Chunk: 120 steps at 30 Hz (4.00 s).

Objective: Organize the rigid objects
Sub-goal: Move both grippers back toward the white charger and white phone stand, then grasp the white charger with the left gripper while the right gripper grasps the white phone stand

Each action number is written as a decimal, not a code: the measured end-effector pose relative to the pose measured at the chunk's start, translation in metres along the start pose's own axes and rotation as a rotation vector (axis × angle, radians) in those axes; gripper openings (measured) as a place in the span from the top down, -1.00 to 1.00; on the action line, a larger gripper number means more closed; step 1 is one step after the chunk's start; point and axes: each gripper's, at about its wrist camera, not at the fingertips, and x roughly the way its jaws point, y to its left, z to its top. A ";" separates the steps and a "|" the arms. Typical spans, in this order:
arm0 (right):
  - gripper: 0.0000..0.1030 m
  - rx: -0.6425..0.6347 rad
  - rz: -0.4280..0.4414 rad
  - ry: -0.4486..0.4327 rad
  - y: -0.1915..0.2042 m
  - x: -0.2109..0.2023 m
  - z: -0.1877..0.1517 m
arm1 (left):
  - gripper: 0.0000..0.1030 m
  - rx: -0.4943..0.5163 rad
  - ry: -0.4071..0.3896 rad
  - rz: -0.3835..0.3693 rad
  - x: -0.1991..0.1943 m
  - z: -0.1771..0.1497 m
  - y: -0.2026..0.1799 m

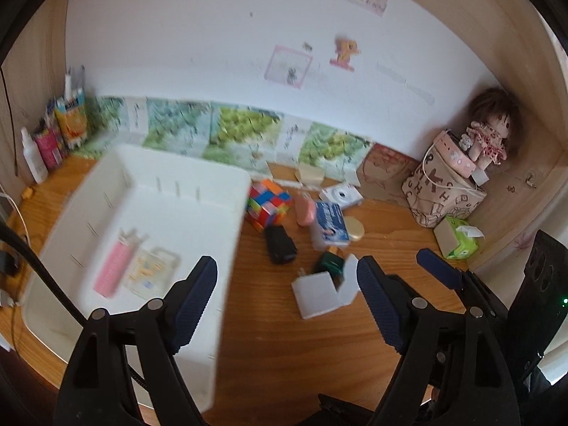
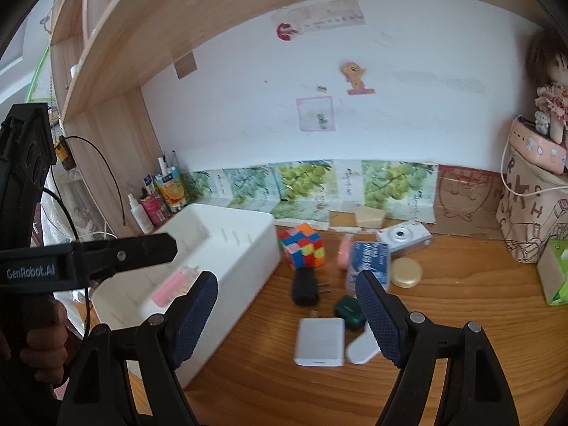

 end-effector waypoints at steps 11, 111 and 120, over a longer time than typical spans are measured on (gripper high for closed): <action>-0.57 0.060 -0.078 0.178 -0.067 0.023 -0.010 | -0.71 -0.072 0.158 0.004 0.053 -0.015 -0.030; -0.13 -0.031 -0.177 0.751 -0.096 0.125 -0.057 | -0.16 -0.179 0.664 0.080 0.147 -0.053 -0.013; -0.13 0.025 -0.154 0.755 -0.094 0.090 -0.069 | -0.13 -0.070 0.612 0.066 0.124 -0.043 -0.024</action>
